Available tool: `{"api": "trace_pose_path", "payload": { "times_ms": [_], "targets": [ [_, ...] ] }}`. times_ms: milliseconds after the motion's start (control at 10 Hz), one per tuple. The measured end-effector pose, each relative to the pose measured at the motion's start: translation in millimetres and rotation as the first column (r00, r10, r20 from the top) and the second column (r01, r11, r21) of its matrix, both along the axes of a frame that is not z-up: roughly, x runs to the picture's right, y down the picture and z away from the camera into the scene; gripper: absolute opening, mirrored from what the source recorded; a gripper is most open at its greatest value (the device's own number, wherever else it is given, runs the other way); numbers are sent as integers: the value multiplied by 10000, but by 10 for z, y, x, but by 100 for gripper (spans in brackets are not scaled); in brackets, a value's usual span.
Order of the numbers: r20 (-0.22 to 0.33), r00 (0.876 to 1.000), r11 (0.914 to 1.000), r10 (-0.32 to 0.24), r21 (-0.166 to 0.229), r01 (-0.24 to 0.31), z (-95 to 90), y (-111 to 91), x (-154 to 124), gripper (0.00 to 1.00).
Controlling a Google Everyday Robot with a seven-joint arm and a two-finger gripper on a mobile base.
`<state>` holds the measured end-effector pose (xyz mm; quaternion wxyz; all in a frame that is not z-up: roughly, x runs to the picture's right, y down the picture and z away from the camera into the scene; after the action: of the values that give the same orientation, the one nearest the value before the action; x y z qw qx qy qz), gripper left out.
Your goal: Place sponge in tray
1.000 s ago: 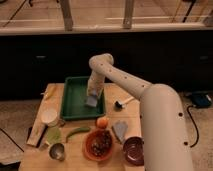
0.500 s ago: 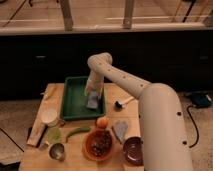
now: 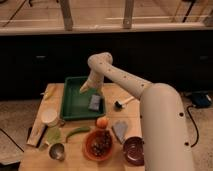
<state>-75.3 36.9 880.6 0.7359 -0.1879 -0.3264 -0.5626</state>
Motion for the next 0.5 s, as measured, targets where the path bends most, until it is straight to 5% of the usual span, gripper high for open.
{"api": "trace_pose_path", "payload": {
  "times_ms": [500],
  "targets": [
    [207, 9998, 9999, 17, 131, -20, -22, -12, 18, 80]
  ]
}}
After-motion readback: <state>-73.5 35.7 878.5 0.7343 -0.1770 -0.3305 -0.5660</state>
